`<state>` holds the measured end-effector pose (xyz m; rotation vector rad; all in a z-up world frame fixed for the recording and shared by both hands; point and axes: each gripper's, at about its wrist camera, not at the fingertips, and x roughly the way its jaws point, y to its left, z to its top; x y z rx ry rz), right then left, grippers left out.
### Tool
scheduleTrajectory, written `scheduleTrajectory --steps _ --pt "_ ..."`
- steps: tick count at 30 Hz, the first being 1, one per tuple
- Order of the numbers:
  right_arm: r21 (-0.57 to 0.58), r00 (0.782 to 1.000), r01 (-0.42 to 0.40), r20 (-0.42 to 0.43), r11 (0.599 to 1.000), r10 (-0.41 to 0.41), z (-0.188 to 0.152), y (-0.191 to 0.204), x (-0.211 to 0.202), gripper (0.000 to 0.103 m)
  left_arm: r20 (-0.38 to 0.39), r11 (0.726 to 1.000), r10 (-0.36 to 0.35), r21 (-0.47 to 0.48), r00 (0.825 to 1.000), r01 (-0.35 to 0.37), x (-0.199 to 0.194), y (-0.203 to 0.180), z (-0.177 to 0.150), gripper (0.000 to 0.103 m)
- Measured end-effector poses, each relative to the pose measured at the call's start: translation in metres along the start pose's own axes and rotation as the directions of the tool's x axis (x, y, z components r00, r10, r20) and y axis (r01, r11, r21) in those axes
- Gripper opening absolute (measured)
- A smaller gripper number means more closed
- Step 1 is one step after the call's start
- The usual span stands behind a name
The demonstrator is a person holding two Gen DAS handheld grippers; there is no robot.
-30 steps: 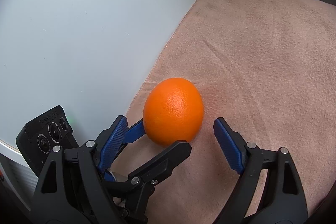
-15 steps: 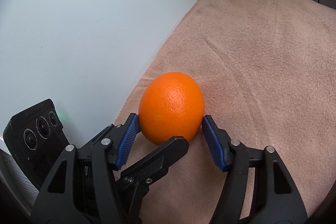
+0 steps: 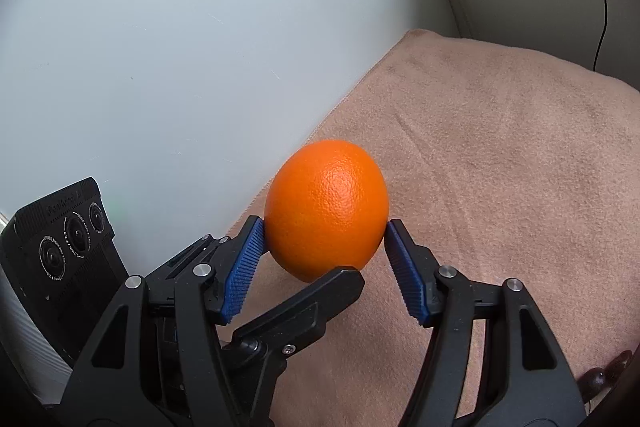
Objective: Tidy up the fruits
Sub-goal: 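Close the right gripper on the large orange and lift it, then carry the large orange over the white plate and lower it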
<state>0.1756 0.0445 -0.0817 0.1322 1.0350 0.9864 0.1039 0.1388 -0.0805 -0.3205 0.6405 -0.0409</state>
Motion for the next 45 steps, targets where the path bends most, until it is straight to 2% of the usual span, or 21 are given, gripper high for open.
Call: scheduleTrajectory --steps 10,22,28,36,45 --pt "-0.007 0.997 0.011 0.071 1.0 -0.01 -0.007 -0.002 -0.034 0.065 0.049 0.997 -0.023 0.074 0.999 0.019 -0.015 -0.036 0.002 0.069" --pt "0.037 0.986 0.059 0.154 0.998 -0.064 -0.025 -0.037 -0.092 0.065 0.036 0.982 -0.089 0.168 0.995 0.081 -0.005 -0.105 0.001 0.069" --pt "0.077 0.978 0.104 0.175 0.992 -0.116 -0.04 -0.062 -0.133 0.065 0.008 0.97 -0.148 0.198 0.989 0.143 0.005 -0.148 -0.006 0.069" --pt "0.13 0.966 0.179 0.167 0.975 -0.2 -0.062 -0.1 -0.179 0.065 -0.055 0.948 -0.229 0.213 0.972 0.235 0.024 -0.201 -0.022 0.069" --pt "0.195 0.956 0.229 0.139 0.954 -0.258 -0.08 -0.131 -0.199 0.065 -0.13 0.926 -0.279 0.226 0.952 0.302 0.047 -0.234 -0.029 0.069"
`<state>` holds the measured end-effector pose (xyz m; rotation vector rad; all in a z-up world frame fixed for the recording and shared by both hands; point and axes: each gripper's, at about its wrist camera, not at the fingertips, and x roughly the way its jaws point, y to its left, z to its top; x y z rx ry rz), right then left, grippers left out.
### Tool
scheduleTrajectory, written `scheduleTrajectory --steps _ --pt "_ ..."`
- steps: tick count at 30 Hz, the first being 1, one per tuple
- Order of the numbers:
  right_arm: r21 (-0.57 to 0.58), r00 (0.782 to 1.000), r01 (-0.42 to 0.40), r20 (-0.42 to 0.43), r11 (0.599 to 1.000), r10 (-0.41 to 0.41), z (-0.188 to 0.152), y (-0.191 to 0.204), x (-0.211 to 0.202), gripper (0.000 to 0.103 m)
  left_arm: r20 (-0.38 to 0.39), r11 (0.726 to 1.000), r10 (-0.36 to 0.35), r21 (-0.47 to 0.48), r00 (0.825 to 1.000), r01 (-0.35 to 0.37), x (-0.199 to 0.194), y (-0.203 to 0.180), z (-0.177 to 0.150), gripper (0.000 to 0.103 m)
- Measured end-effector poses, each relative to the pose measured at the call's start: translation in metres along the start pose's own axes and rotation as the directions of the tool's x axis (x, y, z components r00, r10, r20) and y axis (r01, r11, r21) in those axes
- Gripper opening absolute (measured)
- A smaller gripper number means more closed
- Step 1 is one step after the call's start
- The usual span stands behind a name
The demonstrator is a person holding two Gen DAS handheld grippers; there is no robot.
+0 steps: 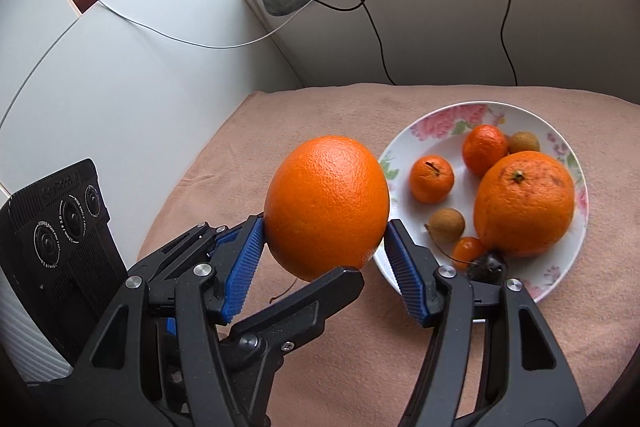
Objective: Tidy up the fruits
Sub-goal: 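Carry the large orange over the white plate and lower it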
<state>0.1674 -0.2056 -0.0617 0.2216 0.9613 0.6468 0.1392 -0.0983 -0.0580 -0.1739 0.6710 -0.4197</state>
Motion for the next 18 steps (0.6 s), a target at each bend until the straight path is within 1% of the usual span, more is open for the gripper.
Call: scheduleTrajectory --steps 3,7,18 --pt "0.009 1.0 0.013 -0.01 1.0 -0.012 -0.003 -0.008 -0.002 0.065 -0.014 1.0 -0.001 0.016 1.0 0.001 0.007 -0.004 0.001 0.069" --pt "0.015 0.999 0.031 -0.026 0.999 -0.03 -0.002 -0.013 -0.003 0.065 -0.031 1.0 -0.017 0.007 0.999 0.017 0.015 -0.004 0.002 0.069" --pt "0.053 0.999 0.038 -0.038 0.998 -0.036 0.004 -0.027 -0.003 0.065 -0.068 0.999 -0.036 0.007 0.997 0.036 0.027 -0.008 0.001 0.069"
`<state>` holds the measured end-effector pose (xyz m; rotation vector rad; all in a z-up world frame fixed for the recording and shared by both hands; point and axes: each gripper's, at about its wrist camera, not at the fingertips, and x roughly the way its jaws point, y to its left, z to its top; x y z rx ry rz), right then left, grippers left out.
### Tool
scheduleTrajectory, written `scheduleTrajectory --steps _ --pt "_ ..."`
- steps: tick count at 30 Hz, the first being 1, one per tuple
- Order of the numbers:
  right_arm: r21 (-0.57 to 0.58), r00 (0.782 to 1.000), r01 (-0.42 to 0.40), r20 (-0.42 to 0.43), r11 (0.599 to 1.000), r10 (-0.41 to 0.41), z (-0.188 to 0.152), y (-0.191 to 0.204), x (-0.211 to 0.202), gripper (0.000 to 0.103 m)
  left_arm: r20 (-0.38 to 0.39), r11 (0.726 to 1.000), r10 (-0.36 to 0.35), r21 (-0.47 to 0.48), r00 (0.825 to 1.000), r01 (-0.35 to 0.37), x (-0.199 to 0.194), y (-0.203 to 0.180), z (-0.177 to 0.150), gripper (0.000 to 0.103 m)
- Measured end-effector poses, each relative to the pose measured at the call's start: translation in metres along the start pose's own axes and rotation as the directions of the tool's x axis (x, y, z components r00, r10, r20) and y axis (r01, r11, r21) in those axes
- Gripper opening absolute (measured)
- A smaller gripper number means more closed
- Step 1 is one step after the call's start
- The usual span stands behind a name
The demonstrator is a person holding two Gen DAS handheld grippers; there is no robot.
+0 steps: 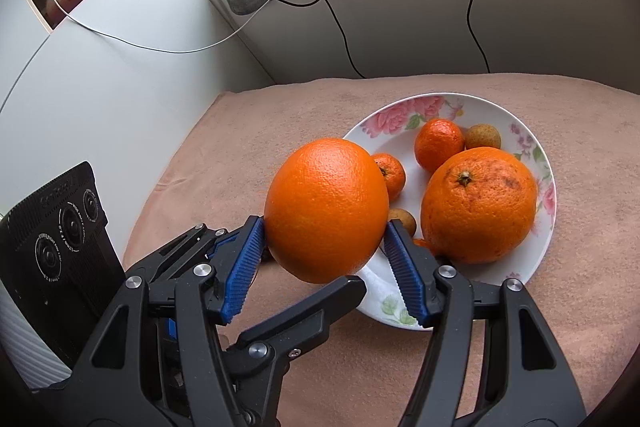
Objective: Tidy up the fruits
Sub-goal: 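Carry the large orange over the white plate and lower it, then open the right gripper and withdraw it toward the two cherries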
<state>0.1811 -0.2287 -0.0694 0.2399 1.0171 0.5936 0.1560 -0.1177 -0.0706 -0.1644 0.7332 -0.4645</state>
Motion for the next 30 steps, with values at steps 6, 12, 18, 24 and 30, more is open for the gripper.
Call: scheduleTrajectory --steps 6,12,18,24,30 --pt "0.026 1.0 -0.004 0.013 1.0 0.004 0.003 -0.008 0.0 0.065 -0.004 1.0 -0.001 0.014 1.0 0.001 0.001 -0.003 0.0 0.069" --pt "0.009 0.998 -0.023 0.064 1.0 0.022 0.009 -0.003 -0.016 0.065 0.016 0.999 -0.011 0.035 1.0 0.011 -0.005 -0.006 0.003 0.068" --pt "0.003 0.994 -0.018 0.107 1.0 0.017 0.012 -0.003 -0.033 0.065 0.024 0.999 -0.01 0.051 1.0 0.009 -0.011 -0.007 0.003 0.068" --pt "0.016 0.992 0.004 0.127 1.0 -0.006 0.01 -0.008 -0.043 0.065 0.027 0.998 0.003 0.057 1.0 -0.005 -0.019 -0.005 0.001 0.068" --pt "0.024 0.988 0.029 0.15 0.999 -0.033 0.004 -0.013 -0.052 0.073 0.032 0.998 0.022 0.055 0.999 -0.024 -0.029 -0.001 0.001 0.068"
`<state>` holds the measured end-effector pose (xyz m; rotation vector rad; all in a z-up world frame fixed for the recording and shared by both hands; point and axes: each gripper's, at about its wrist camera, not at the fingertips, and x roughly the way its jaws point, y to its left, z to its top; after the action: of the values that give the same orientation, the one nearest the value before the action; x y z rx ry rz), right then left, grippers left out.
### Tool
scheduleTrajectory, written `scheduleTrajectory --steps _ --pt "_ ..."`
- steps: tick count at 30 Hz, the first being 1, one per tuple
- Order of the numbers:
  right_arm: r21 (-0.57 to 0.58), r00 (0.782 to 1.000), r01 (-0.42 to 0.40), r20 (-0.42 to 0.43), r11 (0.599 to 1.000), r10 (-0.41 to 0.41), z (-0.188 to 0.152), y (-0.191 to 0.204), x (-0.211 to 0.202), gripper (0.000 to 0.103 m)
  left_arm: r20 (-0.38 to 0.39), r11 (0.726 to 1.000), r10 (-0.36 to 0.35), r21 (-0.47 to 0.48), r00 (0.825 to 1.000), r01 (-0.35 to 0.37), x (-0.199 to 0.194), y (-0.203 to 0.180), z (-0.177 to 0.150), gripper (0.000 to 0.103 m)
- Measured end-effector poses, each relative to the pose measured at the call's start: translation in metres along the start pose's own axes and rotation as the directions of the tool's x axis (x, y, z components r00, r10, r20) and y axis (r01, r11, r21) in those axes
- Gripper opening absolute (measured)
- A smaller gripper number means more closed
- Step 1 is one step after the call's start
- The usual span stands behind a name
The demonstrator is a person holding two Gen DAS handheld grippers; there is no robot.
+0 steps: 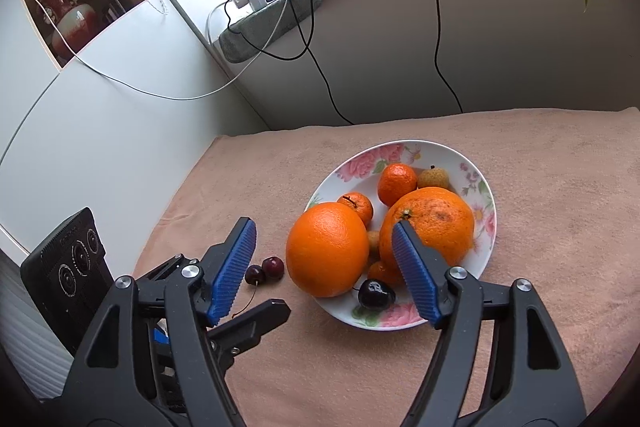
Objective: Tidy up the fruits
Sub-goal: 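Open the right gripper and withdraw it toward the two cherries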
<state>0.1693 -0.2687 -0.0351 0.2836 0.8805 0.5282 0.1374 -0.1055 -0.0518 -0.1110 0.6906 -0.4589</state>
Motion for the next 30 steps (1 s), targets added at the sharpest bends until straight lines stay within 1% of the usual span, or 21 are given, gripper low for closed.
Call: scheduleTrajectory --steps 5,11,13,14,15,18,21,23,25,26,27,29,30 --pt "-0.009 0.999 0.029 0.024 1.0 -0.029 -0.002 0.001 -0.009 0.073 0.009 1.0 0.014 -0.004 1.0 -0.014 -0.008 0.004 -0.002 0.069" --pt "-0.051 0.994 0.09 0.065 0.995 -0.087 -0.01 0.009 -0.018 0.074 0.017 0.999 0.039 -0.002 0.999 -0.039 -0.015 0.011 -0.006 0.069" --pt "-0.063 0.992 0.098 0.082 0.993 -0.093 -0.013 0.012 -0.02 0.074 0.015 0.999 0.051 -0.001 0.999 -0.051 -0.018 0.013 -0.008 0.071" --pt "-0.07 0.991 0.1 0.094 0.993 -0.093 -0.015 0.014 -0.023 0.074 0.016 0.998 0.059 0.001 0.998 -0.059 -0.019 0.015 -0.009 0.075" --pt "-0.075 0.99 0.097 0.108 0.992 -0.089 -0.017 0.015 -0.025 0.074 0.017 0.998 0.069 0.001 0.997 -0.069 -0.021 0.016 -0.01 0.076" --pt "-0.084 0.988 0.093 0.13 0.992 -0.082 -0.021 0.02 -0.029 0.074 0.011 0.996 0.092 -0.008 0.996 -0.092 -0.025 0.022 -0.012 0.076" --pt "-0.09 0.989 0.092 0.124 0.992 -0.08 -0.025 0.023 -0.028 0.074 0.0 0.994 0.112 -0.017 0.994 -0.112 -0.03 0.029 -0.014 0.076" --pt "-0.108 0.988 0.119 0.11 0.987 -0.107 -0.028 0.028 -0.026 0.074 -0.003 0.992 0.128 -0.021 0.992 -0.128 -0.034 0.034 -0.016 0.077" --pt "-0.154 0.988 0.145 0.08 0.977 -0.134 -0.032 0.035 -0.023 0.074 -0.005 0.989 0.146 -0.022 0.989 -0.146 -0.04 0.04 -0.019 0.081" --pt "-0.182 0.986 0.159 0.073 0.97 -0.148 -0.035 0.039 -0.022 0.077 -0.002 0.987 0.156 -0.024 0.988 -0.156 -0.043 0.043 -0.02 0.081" --pt "-0.21 0.984 0.173 0.076 0.962 -0.16 -0.039 0.044 -0.021 0.087 0.0 0.986 0.166 -0.027 0.986 -0.166 -0.047 0.048 -0.022 0.081" --pt "-0.249 0.98 0.193 0.104 0.949 -0.172 -0.046 0.051 -0.025 0.097 0.006 0.981 0.189 -0.037 0.982 -0.189 -0.056 0.059 -0.025 0.081" --pt "-0.262 0.979 0.193 0.117 0.946 -0.167 -0.049 0.054 -0.027 0.1 0.009 0.979 0.2 -0.045 0.98 -0.199 -0.06 0.065 -0.026 0.081"
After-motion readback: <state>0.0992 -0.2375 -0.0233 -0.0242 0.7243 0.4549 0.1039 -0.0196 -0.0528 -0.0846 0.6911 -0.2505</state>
